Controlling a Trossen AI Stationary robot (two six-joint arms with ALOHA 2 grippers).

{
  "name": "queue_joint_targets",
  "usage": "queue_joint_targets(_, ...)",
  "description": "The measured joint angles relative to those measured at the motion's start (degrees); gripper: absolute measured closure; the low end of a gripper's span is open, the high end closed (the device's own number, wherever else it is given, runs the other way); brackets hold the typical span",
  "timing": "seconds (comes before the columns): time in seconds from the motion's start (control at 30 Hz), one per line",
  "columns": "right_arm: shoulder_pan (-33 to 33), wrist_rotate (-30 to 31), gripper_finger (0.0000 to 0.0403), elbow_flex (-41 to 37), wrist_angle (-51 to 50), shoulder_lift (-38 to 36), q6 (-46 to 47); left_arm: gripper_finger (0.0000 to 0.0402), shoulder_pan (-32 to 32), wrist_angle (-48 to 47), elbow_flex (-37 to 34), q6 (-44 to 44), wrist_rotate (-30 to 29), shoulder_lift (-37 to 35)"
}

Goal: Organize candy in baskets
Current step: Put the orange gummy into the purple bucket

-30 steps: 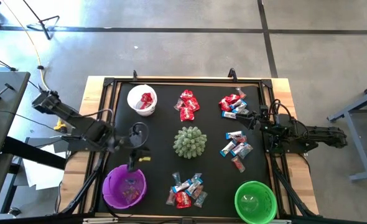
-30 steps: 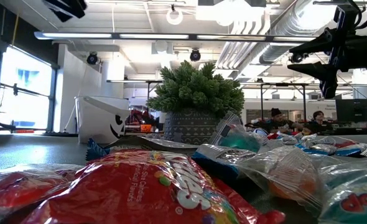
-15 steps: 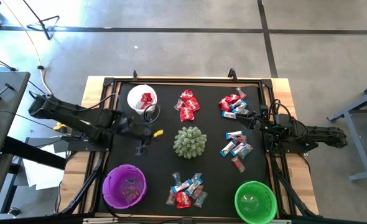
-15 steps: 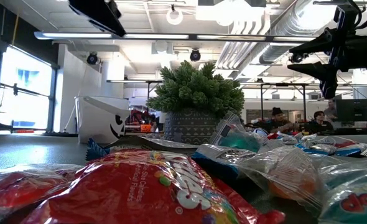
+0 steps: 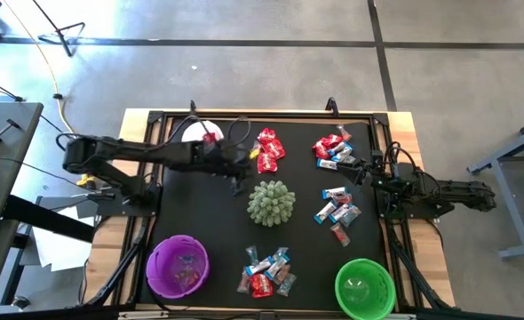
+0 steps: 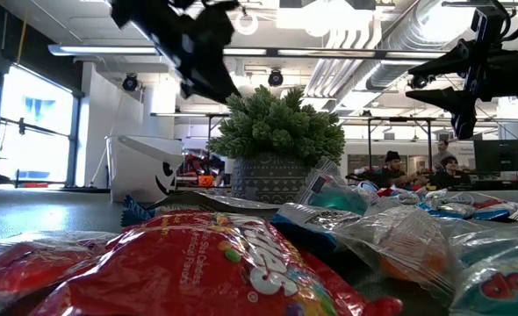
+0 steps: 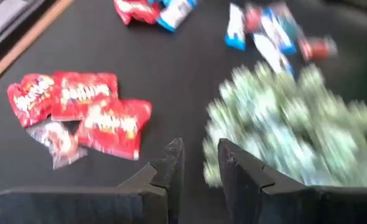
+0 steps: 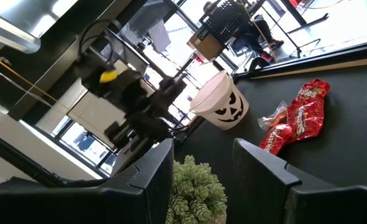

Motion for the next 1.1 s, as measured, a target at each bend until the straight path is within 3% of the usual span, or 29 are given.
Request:
queue_joint_targets(0.2,-0.02,-0.01,0.024,-0.02,0.0,0.0,0.01,0.0276,5.72,10.73,0.0,-3.66,0.45,5.83)
queue_joint_targets(0.5,-0.01,0.0,0.024,-0.01,0.0,0.0,-0.01,0.0226,12.14,9.96,0.78,-13.34,0.5,11.98)
queue_joint_targets(0.63,0.0,0.01,0.024,-0.02,0.0,0.0,-0.01,0.0218,14.01,5.49,5.02,-17.52,0.51,14.6)
queue_joint_targets(0.83,-0.01,0.01,0.024,0.0,0.0,0.0,-0.01,0.0217,16.06,-11.22,15.95,-17.86,0.52,20.05)
queue_joint_targets(1.1,-0.01,0.01,0.024,-0.01,0.01,0.0,0.0,0.0217,18.58,-23.56,27.38,-11.65,1.93,27.44)
